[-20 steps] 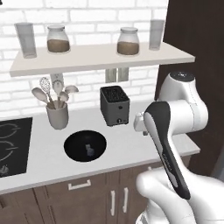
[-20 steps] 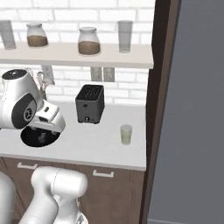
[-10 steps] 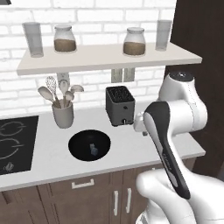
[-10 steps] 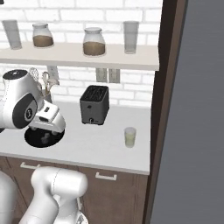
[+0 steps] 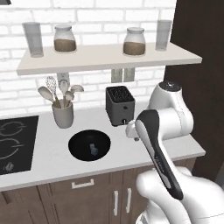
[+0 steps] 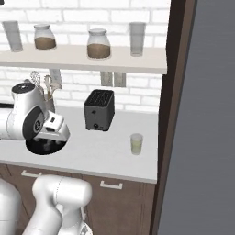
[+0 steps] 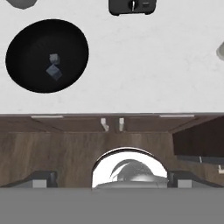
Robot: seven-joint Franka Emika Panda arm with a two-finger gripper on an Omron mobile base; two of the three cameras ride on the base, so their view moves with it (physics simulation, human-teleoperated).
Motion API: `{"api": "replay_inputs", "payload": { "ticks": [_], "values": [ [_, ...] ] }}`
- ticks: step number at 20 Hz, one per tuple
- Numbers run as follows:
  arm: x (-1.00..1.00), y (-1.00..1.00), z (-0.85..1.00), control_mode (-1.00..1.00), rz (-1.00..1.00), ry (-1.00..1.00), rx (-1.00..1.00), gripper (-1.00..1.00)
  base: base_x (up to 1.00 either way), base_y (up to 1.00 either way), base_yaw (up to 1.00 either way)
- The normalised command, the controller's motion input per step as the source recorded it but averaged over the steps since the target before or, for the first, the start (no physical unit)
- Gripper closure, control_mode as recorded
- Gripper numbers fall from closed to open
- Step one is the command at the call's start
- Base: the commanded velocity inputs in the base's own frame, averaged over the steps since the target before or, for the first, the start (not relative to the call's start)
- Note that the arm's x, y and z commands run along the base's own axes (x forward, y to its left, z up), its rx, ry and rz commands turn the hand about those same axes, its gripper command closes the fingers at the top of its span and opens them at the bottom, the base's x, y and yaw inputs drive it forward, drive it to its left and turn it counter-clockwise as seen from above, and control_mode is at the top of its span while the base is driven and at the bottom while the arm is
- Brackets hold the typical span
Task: Grab a lemon wedge from the fridge and one ice cube from the ice bowl, and put them in the glass of lemonade.
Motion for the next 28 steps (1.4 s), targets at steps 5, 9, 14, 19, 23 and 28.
{"api": "replay_inputs", "payload": {
  "ticks": [5, 9, 14, 19, 23, 28],
  "values": [
    [0.60, 0.49, -0.21, -1.00, 0.05, -0.04, 0.00, -1.00, 0.00, 0.00, 0.00],
    [0.94, 0.35, -0.17, -1.00, 0.01, -0.03, 0.00, -1.00, 0.00, 0.00, 0.00],
    [0.91, 0.47, -0.19, -1.00, 0.00, -0.01, 0.00, -1.00, 0.00, 0.00, 0.00],
    [0.53, 0.68, -0.47, -1.00, 0.00, 0.08, -0.04, -1.00, 0.00, 0.00, 0.00],
    [-0.22, 0.02, -0.26, -1.00, 0.10, 0.12, -0.01, -1.00, 0.00, 0.00, 0.00],
    [-0.08, 0.31, -0.35, -1.00, 0.17, 0.21, -0.05, -1.00, 0.00, 0.00, 0.00]
  ]
}}
